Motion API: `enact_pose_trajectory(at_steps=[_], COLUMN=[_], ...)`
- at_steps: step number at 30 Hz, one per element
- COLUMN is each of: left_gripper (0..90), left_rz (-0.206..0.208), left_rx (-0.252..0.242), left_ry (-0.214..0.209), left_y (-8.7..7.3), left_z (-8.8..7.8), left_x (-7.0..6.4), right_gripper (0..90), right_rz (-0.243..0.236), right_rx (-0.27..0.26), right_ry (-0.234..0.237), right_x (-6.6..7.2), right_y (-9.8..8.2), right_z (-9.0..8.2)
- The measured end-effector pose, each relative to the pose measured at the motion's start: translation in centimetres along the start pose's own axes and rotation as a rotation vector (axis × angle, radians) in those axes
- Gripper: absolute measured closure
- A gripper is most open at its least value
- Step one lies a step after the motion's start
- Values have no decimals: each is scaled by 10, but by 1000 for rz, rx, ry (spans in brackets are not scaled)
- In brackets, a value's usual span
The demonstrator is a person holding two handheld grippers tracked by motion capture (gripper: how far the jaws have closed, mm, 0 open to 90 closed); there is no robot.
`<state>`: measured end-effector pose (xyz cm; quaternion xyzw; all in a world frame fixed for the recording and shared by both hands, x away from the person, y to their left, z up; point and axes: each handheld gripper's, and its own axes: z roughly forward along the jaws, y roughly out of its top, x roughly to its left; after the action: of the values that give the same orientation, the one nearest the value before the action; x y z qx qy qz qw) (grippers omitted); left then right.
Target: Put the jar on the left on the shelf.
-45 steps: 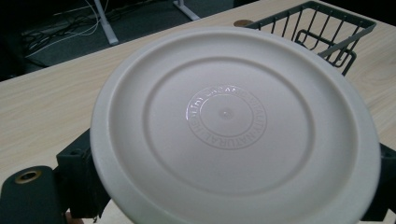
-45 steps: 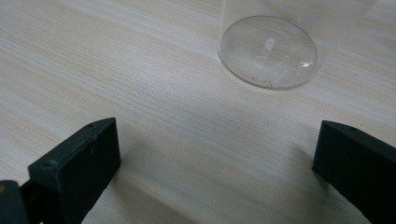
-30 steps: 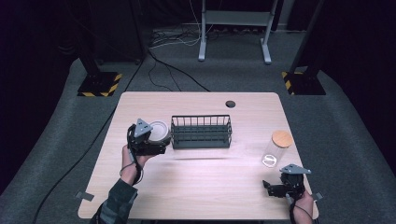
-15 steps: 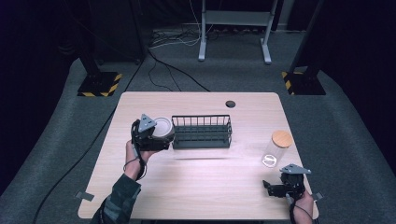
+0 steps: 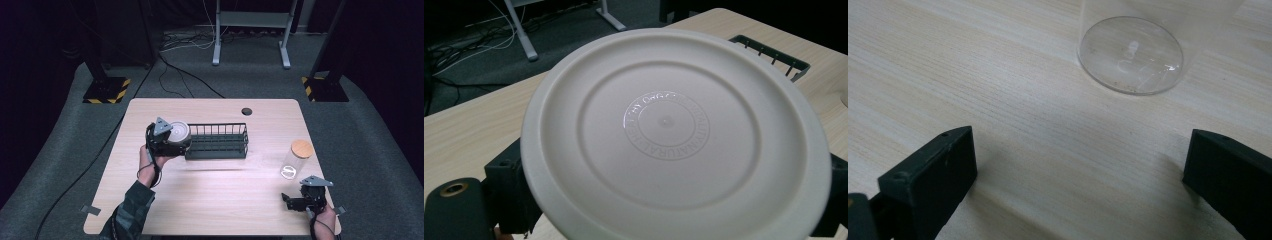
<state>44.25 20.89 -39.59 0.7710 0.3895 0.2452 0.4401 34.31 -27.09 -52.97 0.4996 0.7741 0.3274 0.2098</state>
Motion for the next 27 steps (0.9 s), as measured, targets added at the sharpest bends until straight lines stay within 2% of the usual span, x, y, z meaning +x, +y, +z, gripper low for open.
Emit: enact_pose_trajectory(at_steps=[9, 19, 27], left_gripper=[99, 98, 98], left_rz=[2, -9, 7], left_rx=[1, 14, 28], left_ry=[-13, -39, -41], left_y=[7, 15, 22], left_z=[5, 19, 27], left_x=[-1, -1, -2], right_gripper=[0, 0, 0], right_rz=[6, 7, 9], right_rx=[0, -1, -1], right_ry=[-4, -6, -8], right_x=[0, 0, 0], right_y=[0, 0, 0], right_z=[0, 0, 0])
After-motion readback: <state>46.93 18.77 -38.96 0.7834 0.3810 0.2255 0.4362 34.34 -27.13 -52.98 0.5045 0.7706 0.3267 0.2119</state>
